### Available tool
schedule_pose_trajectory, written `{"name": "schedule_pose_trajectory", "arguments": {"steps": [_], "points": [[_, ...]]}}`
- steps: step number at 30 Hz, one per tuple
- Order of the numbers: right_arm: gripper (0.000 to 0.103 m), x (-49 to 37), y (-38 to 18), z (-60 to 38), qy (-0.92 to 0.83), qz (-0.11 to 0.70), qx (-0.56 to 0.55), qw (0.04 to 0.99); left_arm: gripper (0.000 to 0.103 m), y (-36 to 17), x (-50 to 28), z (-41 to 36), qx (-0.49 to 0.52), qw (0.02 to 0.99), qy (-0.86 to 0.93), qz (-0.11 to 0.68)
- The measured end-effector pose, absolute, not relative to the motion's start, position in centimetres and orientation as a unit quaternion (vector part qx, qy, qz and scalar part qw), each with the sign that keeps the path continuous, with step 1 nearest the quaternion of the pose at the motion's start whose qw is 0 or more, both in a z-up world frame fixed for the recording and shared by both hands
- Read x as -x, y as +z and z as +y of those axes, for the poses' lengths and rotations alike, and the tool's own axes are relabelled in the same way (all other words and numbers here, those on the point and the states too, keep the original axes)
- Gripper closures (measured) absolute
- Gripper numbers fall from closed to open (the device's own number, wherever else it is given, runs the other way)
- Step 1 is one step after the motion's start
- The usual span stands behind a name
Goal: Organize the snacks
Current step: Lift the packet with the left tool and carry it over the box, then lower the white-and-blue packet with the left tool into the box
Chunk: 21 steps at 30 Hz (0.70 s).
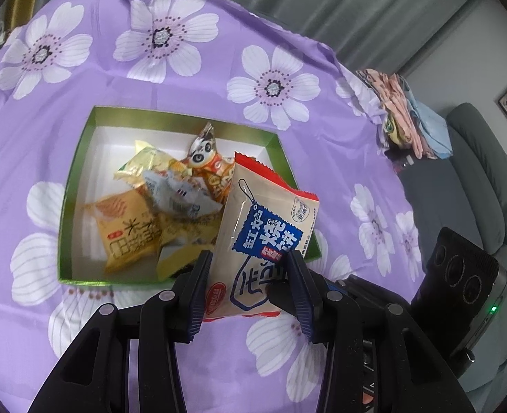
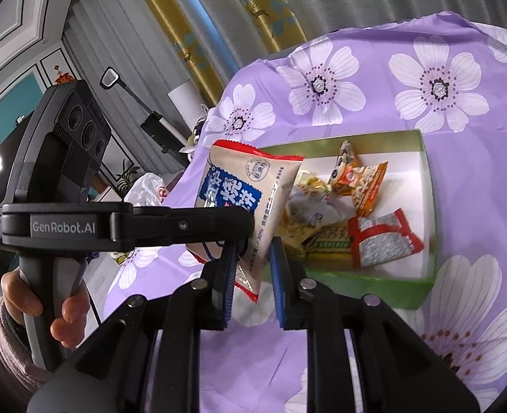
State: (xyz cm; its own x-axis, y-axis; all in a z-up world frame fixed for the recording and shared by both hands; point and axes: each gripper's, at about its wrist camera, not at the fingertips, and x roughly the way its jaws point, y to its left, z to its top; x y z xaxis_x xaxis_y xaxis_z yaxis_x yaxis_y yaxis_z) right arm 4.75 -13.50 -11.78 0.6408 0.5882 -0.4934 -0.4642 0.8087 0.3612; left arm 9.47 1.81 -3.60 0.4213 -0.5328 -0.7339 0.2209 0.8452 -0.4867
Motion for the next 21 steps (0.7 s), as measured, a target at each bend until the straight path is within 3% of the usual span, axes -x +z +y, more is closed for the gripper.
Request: {"name": "schedule_pose_trajectory", "arguments": {"steps": [21], "points": [[0.084,-9.9,-13.2,-14.4,0.284,0.335,-0.1,0.893,0.059,-6.3,-14.6,1.4,0.174,0.81,-0.227,0.513]]}}
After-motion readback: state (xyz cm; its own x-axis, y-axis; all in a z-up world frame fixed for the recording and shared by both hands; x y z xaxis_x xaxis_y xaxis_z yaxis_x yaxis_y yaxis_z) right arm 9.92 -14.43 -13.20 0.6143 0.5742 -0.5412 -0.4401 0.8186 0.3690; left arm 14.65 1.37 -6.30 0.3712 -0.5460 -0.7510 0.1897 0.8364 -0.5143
